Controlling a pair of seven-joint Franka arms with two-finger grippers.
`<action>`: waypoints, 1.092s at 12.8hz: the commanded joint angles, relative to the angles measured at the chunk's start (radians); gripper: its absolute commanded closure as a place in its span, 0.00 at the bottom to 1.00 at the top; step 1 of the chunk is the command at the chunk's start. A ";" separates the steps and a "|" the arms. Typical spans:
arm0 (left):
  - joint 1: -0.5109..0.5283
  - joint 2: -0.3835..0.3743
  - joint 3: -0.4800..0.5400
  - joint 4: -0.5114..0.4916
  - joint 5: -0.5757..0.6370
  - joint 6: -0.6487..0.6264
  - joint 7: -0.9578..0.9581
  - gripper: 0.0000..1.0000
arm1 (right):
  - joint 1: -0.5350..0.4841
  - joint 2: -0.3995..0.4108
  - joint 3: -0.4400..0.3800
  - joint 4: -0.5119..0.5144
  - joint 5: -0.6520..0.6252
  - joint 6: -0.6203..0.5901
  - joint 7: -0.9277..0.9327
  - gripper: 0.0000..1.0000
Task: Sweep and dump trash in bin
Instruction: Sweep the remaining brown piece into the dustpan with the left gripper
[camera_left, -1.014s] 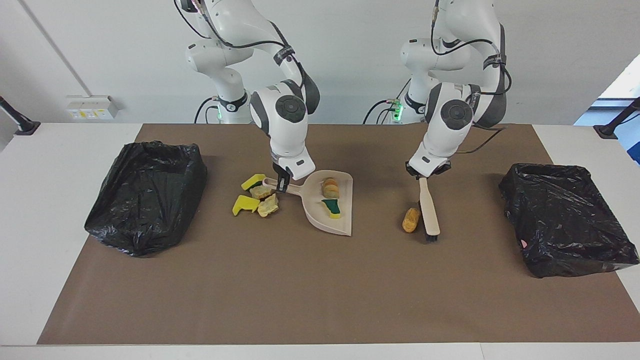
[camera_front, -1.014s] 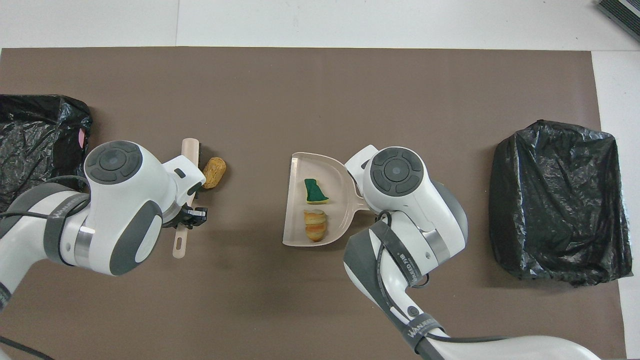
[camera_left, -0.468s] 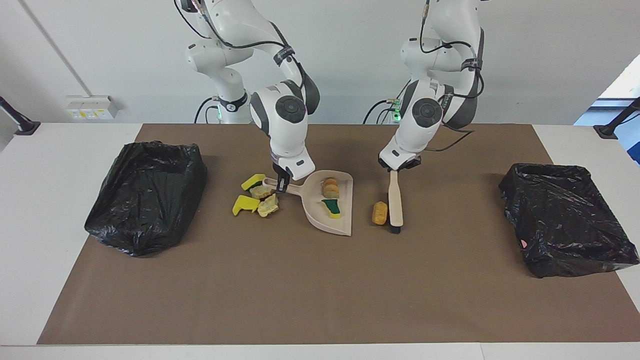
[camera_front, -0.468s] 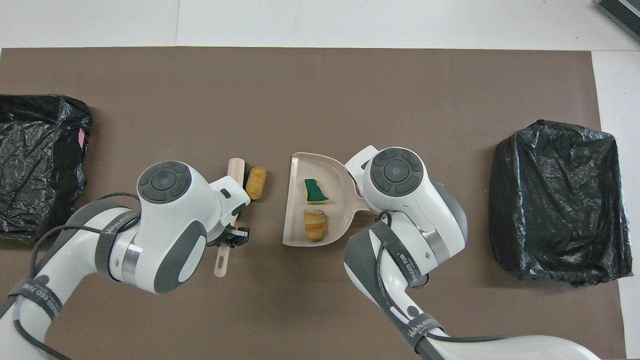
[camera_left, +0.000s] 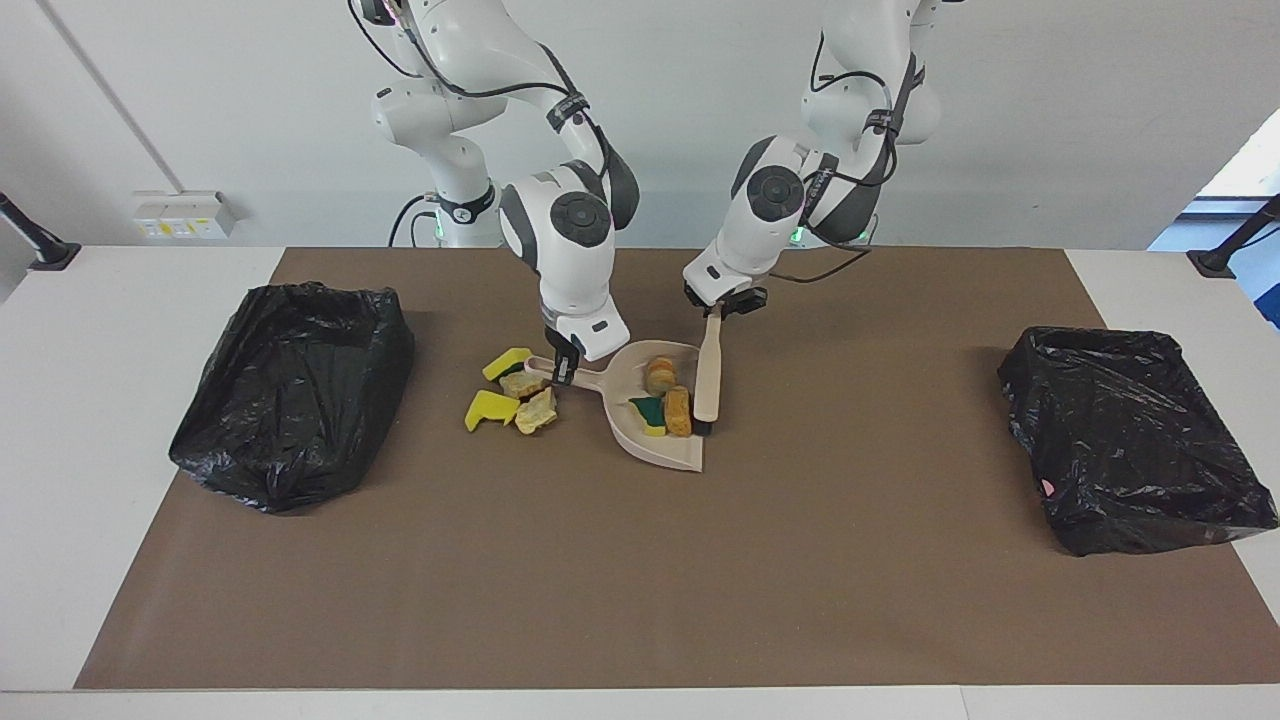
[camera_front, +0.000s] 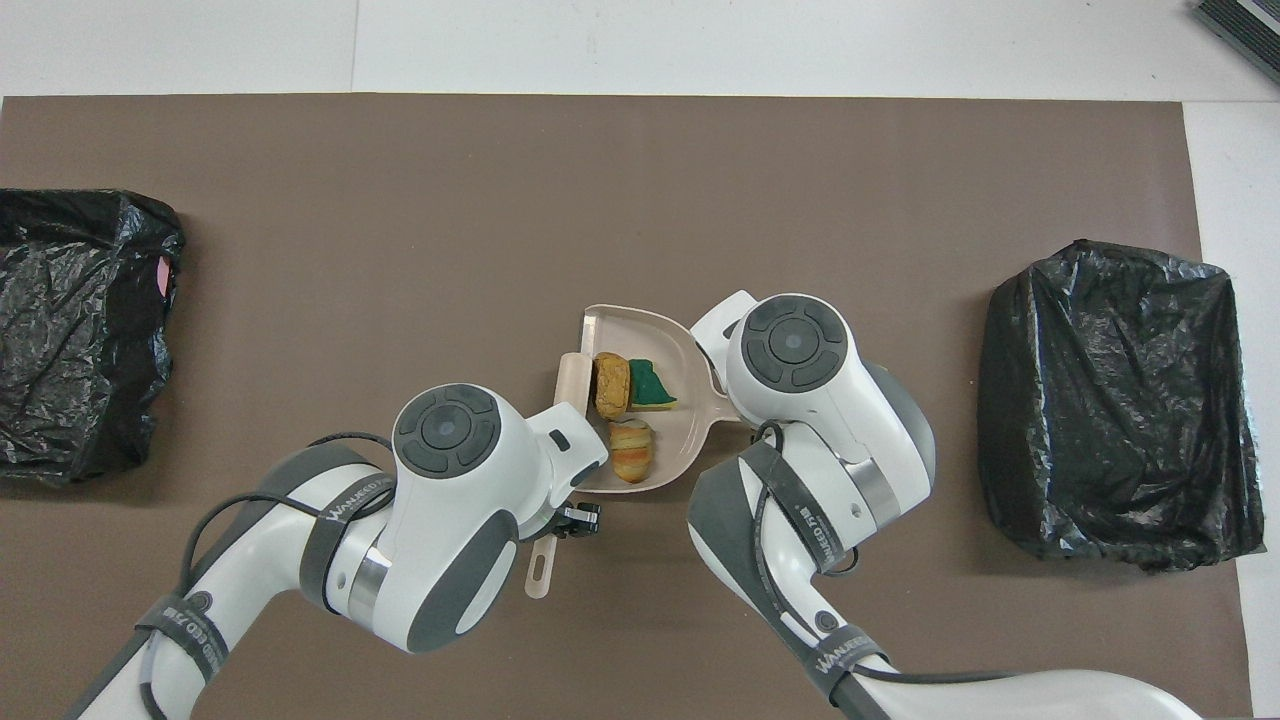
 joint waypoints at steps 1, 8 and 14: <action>0.002 -0.012 -0.007 0.014 -0.017 0.005 -0.066 1.00 | -0.013 -0.001 0.006 -0.012 -0.003 0.020 -0.008 1.00; 0.019 -0.061 0.003 0.025 -0.002 -0.154 -0.229 1.00 | -0.013 -0.001 0.006 -0.012 -0.003 0.020 -0.006 1.00; 0.053 -0.209 -0.002 -0.033 0.015 -0.268 -0.253 1.00 | -0.060 -0.007 0.006 0.000 -0.003 0.004 -0.008 1.00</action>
